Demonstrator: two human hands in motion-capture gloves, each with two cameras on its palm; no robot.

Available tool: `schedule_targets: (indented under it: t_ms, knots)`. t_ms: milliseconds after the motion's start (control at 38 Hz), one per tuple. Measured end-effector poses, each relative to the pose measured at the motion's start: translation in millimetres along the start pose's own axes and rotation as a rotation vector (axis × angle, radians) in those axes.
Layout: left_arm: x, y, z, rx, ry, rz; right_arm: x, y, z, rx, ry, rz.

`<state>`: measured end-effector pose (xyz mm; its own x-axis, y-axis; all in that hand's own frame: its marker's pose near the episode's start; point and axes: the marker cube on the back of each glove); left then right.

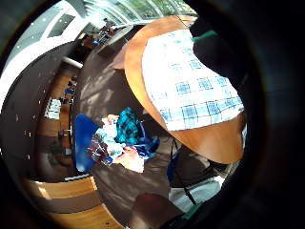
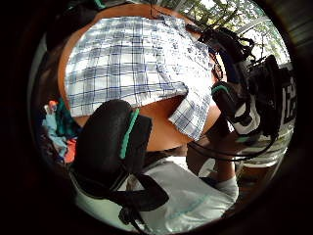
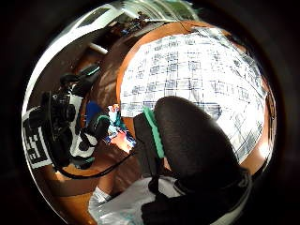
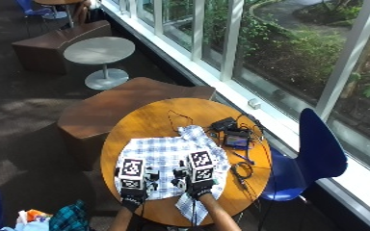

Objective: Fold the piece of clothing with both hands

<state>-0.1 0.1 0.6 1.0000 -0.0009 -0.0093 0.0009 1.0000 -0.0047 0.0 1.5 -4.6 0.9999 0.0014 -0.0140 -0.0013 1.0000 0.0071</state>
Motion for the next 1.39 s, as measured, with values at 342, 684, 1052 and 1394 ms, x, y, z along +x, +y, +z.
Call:
schedule_targets:
  t_ms: [342, 684, 1052, 1394]
  knots:
    - [-7.4, -2.1, 9.7, -0.051, 0.032, 0.003, 6.4, 4.2, -5.4, -0.007, 0.005, 0.008]
    - [-10.8, 5.2, 6.0, -0.015, 0.044, 0.004, 10.4, 18.8, -6.3, -0.025, 0.023, -0.004]
    - [-13.5, 8.0, 111.5, -0.331, 0.049, 0.012, 30.9, 34.6, 81.7, -0.303, -0.047, -0.022]
    - [-21.7, -17.7, 140.4, 0.159, 0.076, -0.063, 67.4, 15.4, 101.0, -0.031, -0.081, 0.081]
